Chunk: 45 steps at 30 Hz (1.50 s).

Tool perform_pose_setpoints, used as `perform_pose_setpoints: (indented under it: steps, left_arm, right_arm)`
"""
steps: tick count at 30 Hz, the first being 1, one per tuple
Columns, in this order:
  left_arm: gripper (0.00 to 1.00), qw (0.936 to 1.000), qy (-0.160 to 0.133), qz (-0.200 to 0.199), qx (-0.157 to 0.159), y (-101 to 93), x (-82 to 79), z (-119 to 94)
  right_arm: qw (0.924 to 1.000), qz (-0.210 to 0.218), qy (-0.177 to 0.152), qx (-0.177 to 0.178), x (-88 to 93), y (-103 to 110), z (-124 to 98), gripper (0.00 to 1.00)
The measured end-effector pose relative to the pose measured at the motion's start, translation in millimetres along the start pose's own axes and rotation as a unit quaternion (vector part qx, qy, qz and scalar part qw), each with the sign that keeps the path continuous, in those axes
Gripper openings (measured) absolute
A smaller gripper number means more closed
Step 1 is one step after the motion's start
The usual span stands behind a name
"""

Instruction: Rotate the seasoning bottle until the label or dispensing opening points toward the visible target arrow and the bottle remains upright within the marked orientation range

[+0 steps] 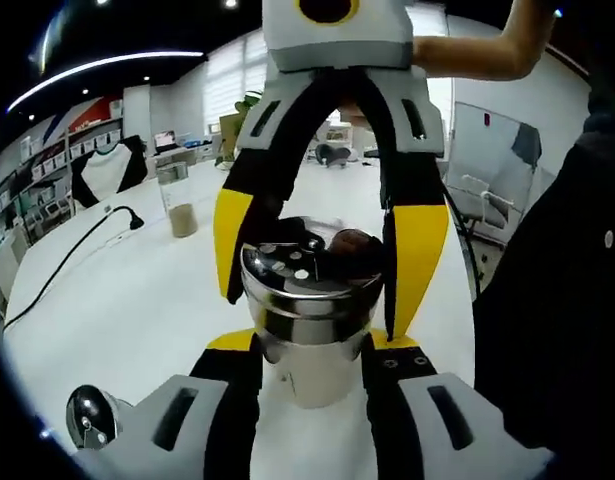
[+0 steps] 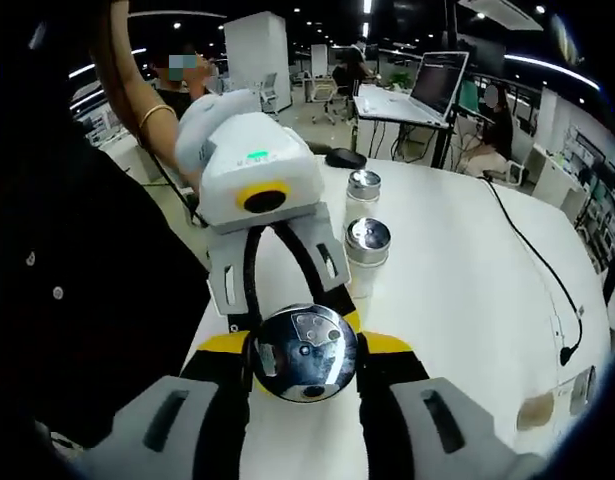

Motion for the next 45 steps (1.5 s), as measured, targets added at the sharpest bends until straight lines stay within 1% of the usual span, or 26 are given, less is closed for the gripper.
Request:
perform_pose_setpoints:
  steps: [2,3,4,7,8,10,11,13,14,15,17,18,19,20,21,24,27,29,30,32,34,35,38,40,41,45]
  left_arm:
    - [0.41,0.9999,-0.005,-0.006,-0.006,-0.3,0.5,0]
    - [0.41,0.9997,-0.009,-0.013,-0.018,-0.3,1.6,1]
    - [0.41,0.9995,-0.01,-0.016,-0.024,-2.0,-0.1,1]
    - [0.41,0.998,-0.013,-0.026,-0.056,-5.6,-1.0,1]
    - [0.41,0.9978,-0.015,-0.026,-0.059,-5.3,-1.3,1]
    - [0.41,0.995,-0.026,-0.05,-0.082,-4.8,0.7,1]
    - [0.41,0.9941,-0.027,-0.053,-0.091,-5.5,1.1,2]
    - [0.41,0.9931,-0.026,-0.061,-0.097,-4.5,3.6,3]
    - [0.41,0.9917,-0.025,-0.066,-0.108,-4.8,3.5,4]
    - [0.41,0.9905,-0.025,-0.069,-0.116,-4.8,3.5,5]
    - [0.41,0.9877,-0.026,-0.072,-0.136,-5.2,3.5,6]
    - [0.41,0.9861,-0.024,-0.077,-0.146,-5.8,4.0,7]
    - [0.41,0.9856,-0.023,-0.08,-0.147,-6.3,4.2,7]
    - [0.41,0.9854,-0.023,-0.08,-0.148,-6.6,4.8,6]
    - [0.41,0.985,-0.023,-0.081,-0.15,-6.4,5.3,6]
    - [0.41,0.9851,-0.024,-0.081,-0.149,-6.3,5.5,6]
    - [0.42,0.9861,-0.029,-0.083,-0.141,-5.5,6.5,5]
    - [0.42,0.9867,-0.03,-0.09,-0.132,-5.9,6.3,5]
    - [0.42,0.9878,-0.028,-0.096,-0.12,-6.0,7.2,5]
    - [0.42,0.9889,-0.027,-0.094,-0.112,-6.4,7.4,4]
    - [0.42,0.9895,-0.026,-0.093,-0.107,-7.3,7.2,3]
    - [0.41,0.9901,-0.025,-0.091,-0.104,-7.5,7.3,3]
    - [0.41,0.9937,-0.017,-0.073,-0.083,-7.0,9.0,0]
    - [0.4,0.9957,-0.011,-0.06,-0.069,-7.8,8.8,-3]
    - [0.4,0.9968,-0.009,-0.047,-0.063,-7.9,7.8,-4]
    - [0.4,0.999,0.015,0.003,-0.042,-6.7,8.2,-5]
  right_arm:
    - [0.9997,0.023,0.0,0.012,1.8,0,1,0.4]
    - [0.9985,0.047,0.014,0.026,4.6,0,1,0.4]
    - [0.9986,0.04,0.012,0.032,3.2,0,2,0.4]
    - [0.9968,0.056,0.018,0.055,3.2,3,3,0.4]
    - [0.9963,0.059,0.018,0.059,2.8,3,4,0.41]
    - [0.9912,0.098,0.02,0.086,4.4,2,2,0.41]
    - [0.9889,0.113,0.02,0.094,5.4,2,2,0.41]
    - [0.9796,0.167,0.027,0.109,7.6,3,1,0.41]
    - [0.9763,0.179,0.027,0.119,7.8,3,0,0.4]
    - [0.9685,0.205,0.026,0.139,7.6,3,-1,0.4]
    - [0.9629,0.215,0.025,0.161,6.1,2,-2,0.4]
    - [0.9564,0.233,0.022,0.174,4.6,2,-2,0.4]
    - [0.9517,0.246,0.019,0.182,3.9,3,-2,0.4]
    - [0.9444,0.263,0.016,0.196,2.8,3,-1,0.4]
    - [0.9406,0.269,0.013,0.206,2.2,3,-1,0.4]
    - [0.9377,0.269,0.016,0.22,2.0,5,-1,0.4]
    - [0.9359,0.27,0.01,0.226,3.4,5,-1,0.4]
    - [0.9395,0.26,0.007,0.223,4.0,6,-2,0.39]
    - [0.9429,0.253,0.006,0.217,4.5,7,-3,0.39]
    - [0.9456,0.251,0.006,0.207,4.4,7,-3,0.39]
    - [0.9506,0.24,0.016,0.196,4.4,6,-3,0.39]
    - [0.9553,0.229,0.022,0.186,3.8,6,-3,0.39]
    - [0.9664,0.2,0.022,0.16,2.8,6,-2,0.39]
    - [0.971,0.188,0.025,0.146,3.1,7,-2,0.39]
    - [0.9766,0.17,0.027,0.129,2.6,8,-1,0.39]
    - [0.9848,0.138,0.034,0.1,2.2,8,-1,0.39]
Point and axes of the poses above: the point that each gripper's makers call its tool centre point, and the gripper's own axes: z roughly forward along the fingers, y roughly to its left, x roughly out of its underside, the point moved 5 cm from there along -z, roughly backward along the fingers, and after that the axes turned 4 degrees about x, right-handed, at the moved point
